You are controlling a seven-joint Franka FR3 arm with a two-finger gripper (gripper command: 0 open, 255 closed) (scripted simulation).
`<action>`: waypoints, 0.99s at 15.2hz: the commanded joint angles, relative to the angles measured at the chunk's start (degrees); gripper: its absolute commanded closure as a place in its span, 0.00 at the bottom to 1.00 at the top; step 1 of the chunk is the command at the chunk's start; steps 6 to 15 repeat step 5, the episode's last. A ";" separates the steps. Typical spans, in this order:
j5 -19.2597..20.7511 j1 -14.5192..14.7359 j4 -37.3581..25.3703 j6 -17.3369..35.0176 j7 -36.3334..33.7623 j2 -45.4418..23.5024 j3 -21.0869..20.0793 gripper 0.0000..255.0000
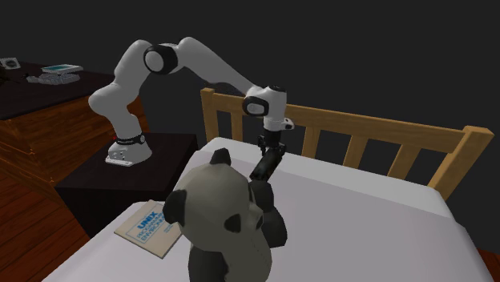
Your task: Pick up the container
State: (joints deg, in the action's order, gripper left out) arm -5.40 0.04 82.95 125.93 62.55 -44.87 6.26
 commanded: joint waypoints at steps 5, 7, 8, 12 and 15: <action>0.19 0.09 -0.24 -2.02 -0.10 1.84 0.16 1.00; 0.19 0.09 -0.24 -2.02 -0.10 1.84 0.16 1.00; 0.19 0.09 -0.24 -2.02 -0.10 1.84 0.16 1.00; 0.19 0.09 -0.24 -2.02 -0.10 1.84 0.16 1.00; 0.19 0.09 -0.24 -2.02 -0.10 1.84 0.16 1.00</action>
